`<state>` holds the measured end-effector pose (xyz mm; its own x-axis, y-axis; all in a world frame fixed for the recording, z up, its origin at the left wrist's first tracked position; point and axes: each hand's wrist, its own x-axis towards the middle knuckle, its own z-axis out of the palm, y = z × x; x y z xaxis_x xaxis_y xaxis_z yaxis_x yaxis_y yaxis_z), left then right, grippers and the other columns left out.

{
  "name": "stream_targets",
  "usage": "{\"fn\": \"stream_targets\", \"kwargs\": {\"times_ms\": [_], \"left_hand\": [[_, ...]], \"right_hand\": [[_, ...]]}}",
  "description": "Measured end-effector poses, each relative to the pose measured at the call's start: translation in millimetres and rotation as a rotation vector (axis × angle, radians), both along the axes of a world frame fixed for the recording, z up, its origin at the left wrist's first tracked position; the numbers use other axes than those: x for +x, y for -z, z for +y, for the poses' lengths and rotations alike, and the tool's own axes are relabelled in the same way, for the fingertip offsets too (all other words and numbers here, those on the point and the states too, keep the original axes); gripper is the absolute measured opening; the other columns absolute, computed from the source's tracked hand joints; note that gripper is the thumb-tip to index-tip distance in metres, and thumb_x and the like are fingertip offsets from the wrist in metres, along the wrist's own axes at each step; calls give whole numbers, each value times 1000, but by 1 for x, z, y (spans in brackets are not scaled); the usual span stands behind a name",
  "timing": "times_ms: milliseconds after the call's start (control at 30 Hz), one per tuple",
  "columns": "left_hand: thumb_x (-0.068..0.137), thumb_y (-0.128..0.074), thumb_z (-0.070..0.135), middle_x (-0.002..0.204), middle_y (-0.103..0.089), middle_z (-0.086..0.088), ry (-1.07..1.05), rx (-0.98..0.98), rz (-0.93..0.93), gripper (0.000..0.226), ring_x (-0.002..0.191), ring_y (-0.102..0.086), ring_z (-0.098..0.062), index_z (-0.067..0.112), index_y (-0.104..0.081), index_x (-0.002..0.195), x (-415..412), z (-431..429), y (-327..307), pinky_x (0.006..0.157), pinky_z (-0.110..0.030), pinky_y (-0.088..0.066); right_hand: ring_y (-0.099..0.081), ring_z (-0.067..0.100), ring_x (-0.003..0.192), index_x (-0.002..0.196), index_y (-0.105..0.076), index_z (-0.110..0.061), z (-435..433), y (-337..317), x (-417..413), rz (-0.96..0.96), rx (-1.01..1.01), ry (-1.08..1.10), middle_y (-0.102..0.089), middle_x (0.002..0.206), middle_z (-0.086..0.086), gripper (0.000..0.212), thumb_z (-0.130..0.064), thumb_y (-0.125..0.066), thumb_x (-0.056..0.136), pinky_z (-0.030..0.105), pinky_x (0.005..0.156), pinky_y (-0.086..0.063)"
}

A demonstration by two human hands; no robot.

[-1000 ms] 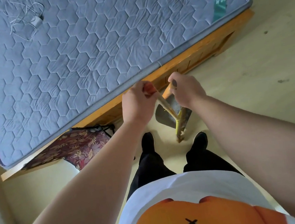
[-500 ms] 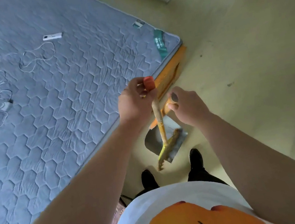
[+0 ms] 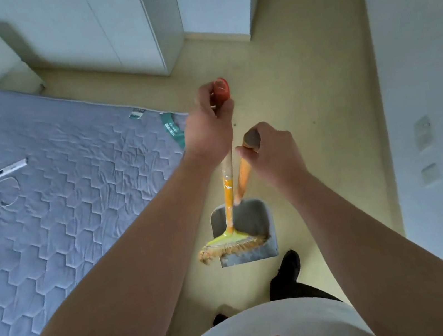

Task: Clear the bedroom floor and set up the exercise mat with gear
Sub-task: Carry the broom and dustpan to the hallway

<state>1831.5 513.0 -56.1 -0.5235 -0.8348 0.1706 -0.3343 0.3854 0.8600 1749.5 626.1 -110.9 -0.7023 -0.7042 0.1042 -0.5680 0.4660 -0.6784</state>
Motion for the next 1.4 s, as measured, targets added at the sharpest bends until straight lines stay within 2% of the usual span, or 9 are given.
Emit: {"fn": "stream_targets", "kwargs": {"times_ms": [100,200,333,533,667,833,1033,1200,1400], "left_hand": [[98,-62,27,88,-55,25,4,28,23,34,81,-59,-8,19,-55,130,-42,0,-8,73,-22,-45],[95,-68,31,94,-58,22,16,59,58,33,80,-58,6,21,-54,123,-89,1,-16,63,-9,-40],[90,-73,40,98,-65,21,77,55,41,29,87,-63,2,33,-52,109,-161,-1,-29,72,-17,-46],[90,-69,43,99,-67,24,129,38,63,23,92,-67,-6,43,-56,110,-249,-13,-44,85,-34,-57],[90,-71,42,97,-67,24,163,48,91,23,87,-68,-5,42,-61,110,-301,-23,-57,82,-31,-57],[84,-78,40,88,-70,24,220,31,89,20,78,-67,3,41,-67,101,-362,-45,-65,74,-16,-52],[84,-80,34,89,-71,19,296,36,153,19,72,-66,3,36,-68,99,-449,-98,-57,64,-5,-45],[84,-81,32,92,-72,19,422,21,157,21,80,-67,2,30,-71,103,-539,-163,-52,71,-7,-48],[87,-79,30,92,-71,24,568,-9,195,21,82,-67,6,36,-68,104,-630,-227,-55,75,-12,-53]], "right_hand": [[-51,16,74,92,-50,-29,2,-10,-30,33,-2,43,-57,78,-12,27,-44,-72,90,27,65,-39],[-53,16,70,90,-46,-31,6,-19,-64,37,10,71,-53,72,-17,28,-45,-69,91,28,58,-39],[-63,23,77,90,-49,-30,9,-29,-127,31,21,107,-62,79,-9,23,-47,-66,91,34,64,-49],[-66,21,79,98,-57,-29,5,-46,-213,100,21,138,-70,86,-7,26,-51,-66,89,39,71,-58],[-65,17,75,95,-51,-34,-5,-55,-266,126,19,186,-65,82,-13,24,-51,-68,89,35,68,-58],[-63,13,71,97,-55,-30,-27,-58,-327,127,19,258,-63,80,-14,25,-49,-69,90,37,67,-60],[-52,3,60,93,-52,-33,-78,-56,-406,186,37,342,-51,69,-24,23,-51,-65,92,25,52,-45],[-53,3,66,95,-51,-28,-142,-51,-482,70,-38,399,-53,75,-21,24,-42,-70,92,17,55,-35],[-54,4,66,92,-47,-29,-204,-57,-565,-31,-101,487,-56,76,-17,28,-42,-72,92,17,55,-34]]}}
